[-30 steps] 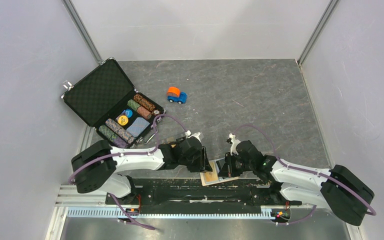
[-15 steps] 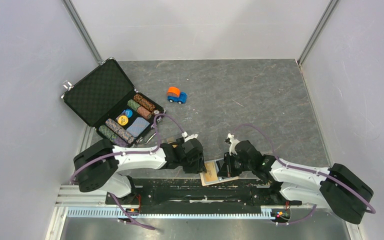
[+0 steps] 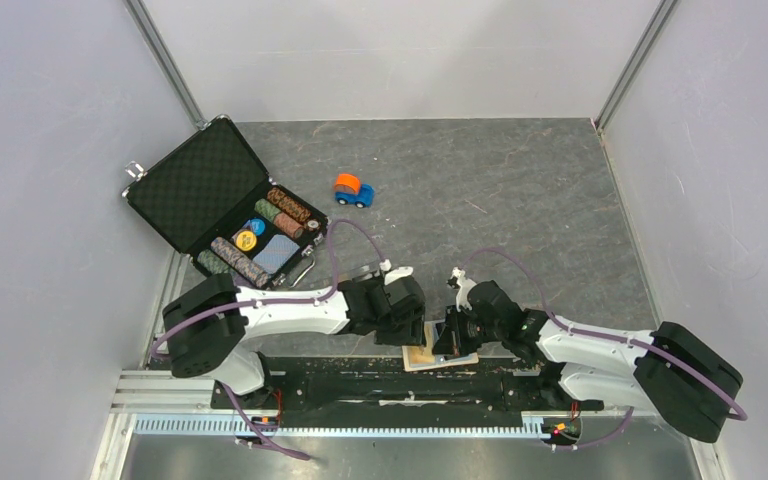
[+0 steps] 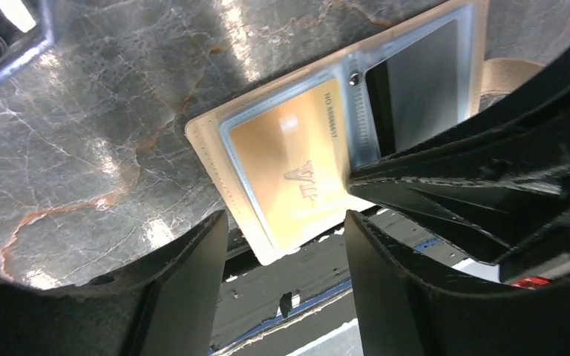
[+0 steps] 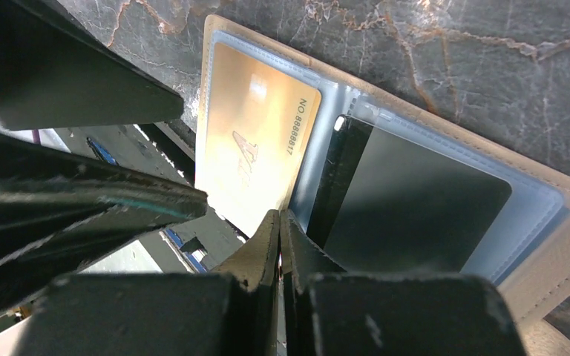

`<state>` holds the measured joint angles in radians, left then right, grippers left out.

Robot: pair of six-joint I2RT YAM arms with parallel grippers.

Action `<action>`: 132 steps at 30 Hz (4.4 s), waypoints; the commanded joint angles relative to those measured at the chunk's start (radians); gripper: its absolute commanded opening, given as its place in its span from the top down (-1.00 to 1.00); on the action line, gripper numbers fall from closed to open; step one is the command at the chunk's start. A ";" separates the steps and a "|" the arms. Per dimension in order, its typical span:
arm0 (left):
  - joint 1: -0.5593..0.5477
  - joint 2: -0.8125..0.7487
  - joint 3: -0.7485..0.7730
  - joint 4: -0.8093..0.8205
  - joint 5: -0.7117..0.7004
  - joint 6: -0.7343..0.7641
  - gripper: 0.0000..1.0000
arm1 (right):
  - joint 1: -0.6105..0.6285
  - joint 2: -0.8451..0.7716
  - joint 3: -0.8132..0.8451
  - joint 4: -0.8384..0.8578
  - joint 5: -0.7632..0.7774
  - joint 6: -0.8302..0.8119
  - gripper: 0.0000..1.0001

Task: Put the credit cards into the card holder
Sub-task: Turn over the card slot in the card holder.

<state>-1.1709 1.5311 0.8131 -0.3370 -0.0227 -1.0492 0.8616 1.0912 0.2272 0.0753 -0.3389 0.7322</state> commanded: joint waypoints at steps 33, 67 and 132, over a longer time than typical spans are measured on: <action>-0.062 0.042 0.170 -0.227 -0.168 0.085 -0.11 | 0.020 -0.055 0.041 -0.132 0.079 -0.008 0.28; -0.082 0.096 0.205 -0.132 -0.085 0.087 0.41 | 0.036 -0.018 -0.011 -0.041 0.060 0.014 0.61; -0.110 0.147 0.304 -0.155 -0.069 0.133 0.35 | 0.042 -0.031 0.031 -0.062 0.060 -0.006 0.73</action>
<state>-1.2697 1.7100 1.0779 -0.5850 -0.1081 -0.9169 0.8932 1.0554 0.2371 0.0216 -0.2901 0.7479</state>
